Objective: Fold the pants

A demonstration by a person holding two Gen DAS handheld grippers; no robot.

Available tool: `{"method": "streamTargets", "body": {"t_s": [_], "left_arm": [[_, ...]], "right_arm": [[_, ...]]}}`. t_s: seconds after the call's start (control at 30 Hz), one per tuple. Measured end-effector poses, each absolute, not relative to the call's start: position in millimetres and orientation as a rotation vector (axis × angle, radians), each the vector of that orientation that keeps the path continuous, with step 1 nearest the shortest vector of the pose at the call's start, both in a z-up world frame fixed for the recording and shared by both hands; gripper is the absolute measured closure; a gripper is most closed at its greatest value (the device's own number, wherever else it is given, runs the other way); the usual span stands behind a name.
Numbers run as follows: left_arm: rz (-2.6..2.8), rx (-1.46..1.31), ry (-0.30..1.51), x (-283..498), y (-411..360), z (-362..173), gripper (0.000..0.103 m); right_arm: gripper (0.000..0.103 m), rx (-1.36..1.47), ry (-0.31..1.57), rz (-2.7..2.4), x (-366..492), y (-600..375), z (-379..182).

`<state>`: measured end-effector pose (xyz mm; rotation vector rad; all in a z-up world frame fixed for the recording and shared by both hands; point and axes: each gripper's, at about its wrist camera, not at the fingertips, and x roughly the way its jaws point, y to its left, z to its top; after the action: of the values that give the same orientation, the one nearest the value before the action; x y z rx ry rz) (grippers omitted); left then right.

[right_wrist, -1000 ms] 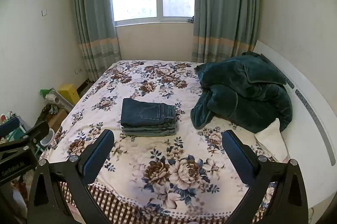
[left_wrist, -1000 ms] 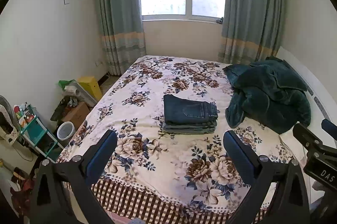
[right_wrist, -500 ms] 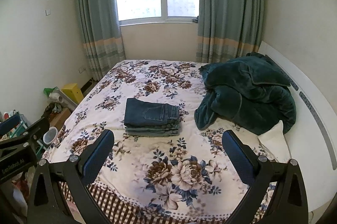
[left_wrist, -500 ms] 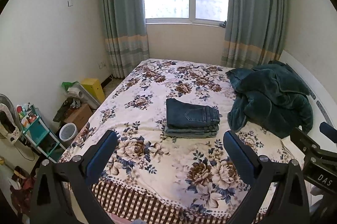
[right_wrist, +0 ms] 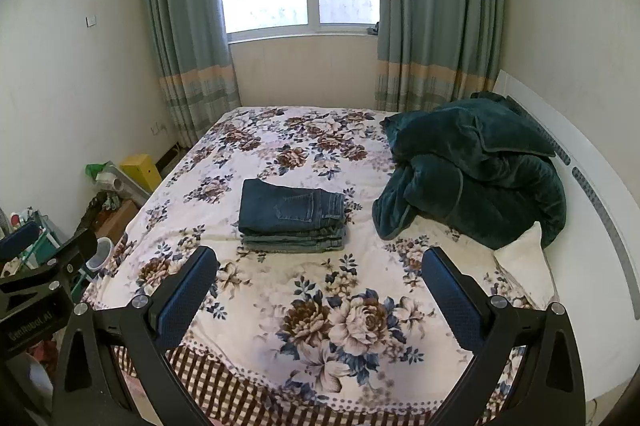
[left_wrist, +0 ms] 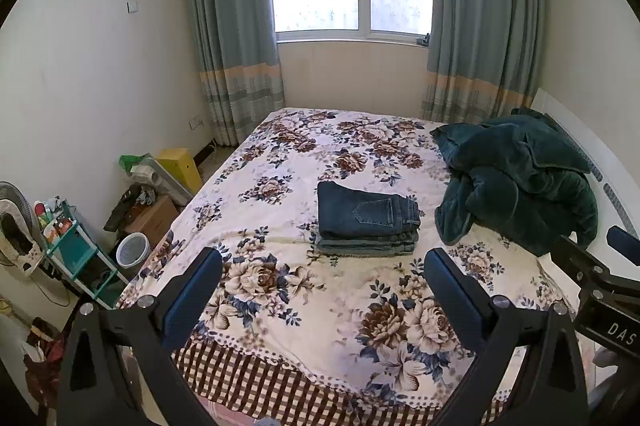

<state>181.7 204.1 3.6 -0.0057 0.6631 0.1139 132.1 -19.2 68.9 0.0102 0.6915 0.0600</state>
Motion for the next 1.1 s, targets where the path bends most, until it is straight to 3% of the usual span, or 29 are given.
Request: {"method": "streamTargets", "body": {"t_s": [1.1], "left_arm": [[0.141, -0.018, 0.657, 169, 210, 4, 0.0]], "right_arm": [[0.0, 0.004, 0.694, 0.078, 128, -17, 61]]}}
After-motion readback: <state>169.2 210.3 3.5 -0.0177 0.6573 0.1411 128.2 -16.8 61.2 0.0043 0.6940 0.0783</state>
